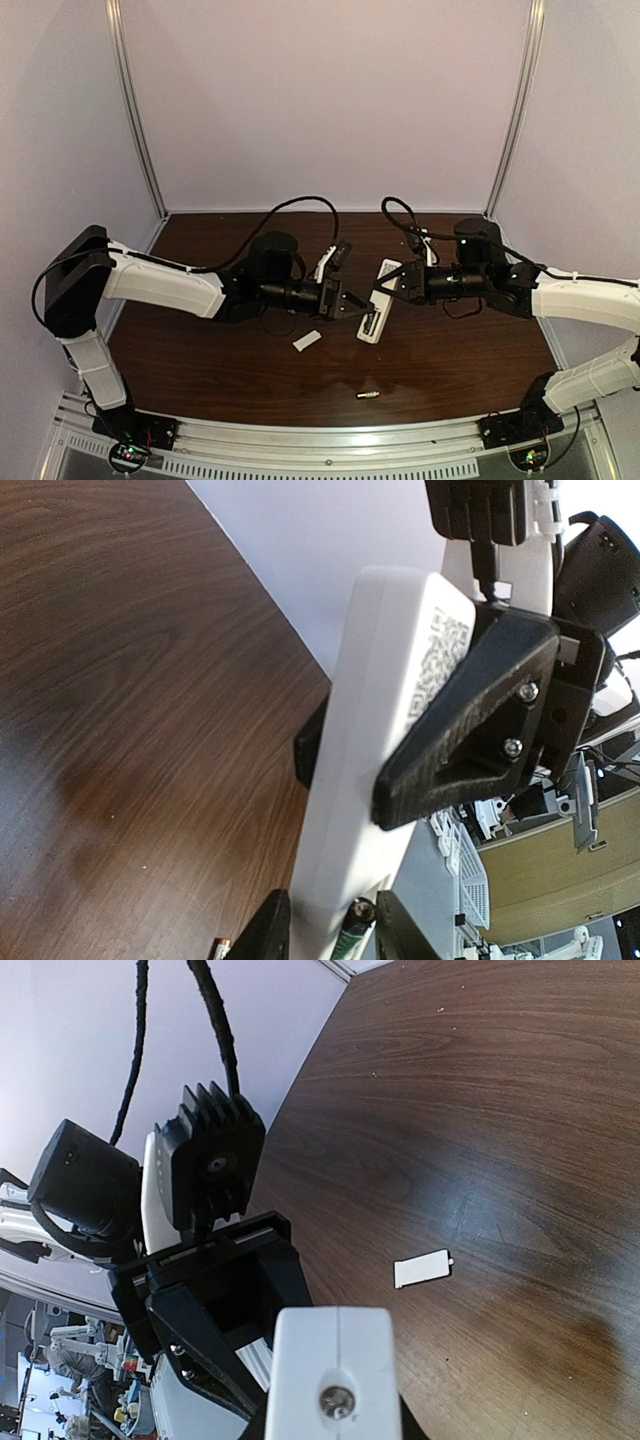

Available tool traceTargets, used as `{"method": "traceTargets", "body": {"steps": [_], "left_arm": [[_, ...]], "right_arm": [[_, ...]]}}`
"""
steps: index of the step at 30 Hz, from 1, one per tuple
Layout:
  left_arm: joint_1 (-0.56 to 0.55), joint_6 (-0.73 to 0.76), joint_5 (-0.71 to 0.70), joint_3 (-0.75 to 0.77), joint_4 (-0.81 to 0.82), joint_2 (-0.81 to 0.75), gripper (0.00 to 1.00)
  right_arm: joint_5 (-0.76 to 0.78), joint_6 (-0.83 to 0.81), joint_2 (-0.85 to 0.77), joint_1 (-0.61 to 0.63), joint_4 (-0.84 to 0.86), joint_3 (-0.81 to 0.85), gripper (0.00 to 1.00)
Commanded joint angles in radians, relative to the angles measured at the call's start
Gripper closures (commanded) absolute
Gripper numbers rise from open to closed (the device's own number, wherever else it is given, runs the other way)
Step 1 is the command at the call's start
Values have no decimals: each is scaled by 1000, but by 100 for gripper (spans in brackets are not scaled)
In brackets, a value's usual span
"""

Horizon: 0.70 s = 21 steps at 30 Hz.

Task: Load the batteries into the remote control
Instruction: Press the battery in the battery compartment.

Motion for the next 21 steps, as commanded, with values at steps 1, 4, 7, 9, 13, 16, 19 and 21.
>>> {"method": "traceTargets", "body": {"steps": [1,4,7,9,13,16,19,21], "left_arm": [[-5,46,-34,0,-106,29,69],[-8,53,-35,2,-117,36,69],[-7,58,-35,3,-127,40,69],[-8,61,-44,-1,-134,40,69],[-14,90,-66,12,-174,44,69],[-20,106,-79,18,-191,46,70],[-23,126,-102,24,-219,48,71],[-22,128,-111,21,-221,48,71]], "right_arm": [[-18,12,-39,1,75,55,100],[-19,15,-43,-1,78,57,100],[-23,21,-47,-1,85,56,100],[-26,23,-49,-3,88,56,100],[-34,36,-55,-7,103,54,100],[-41,49,-56,-8,119,53,100],[-48,59,-56,-12,133,51,100],[-53,62,-55,-13,135,53,100]]}}
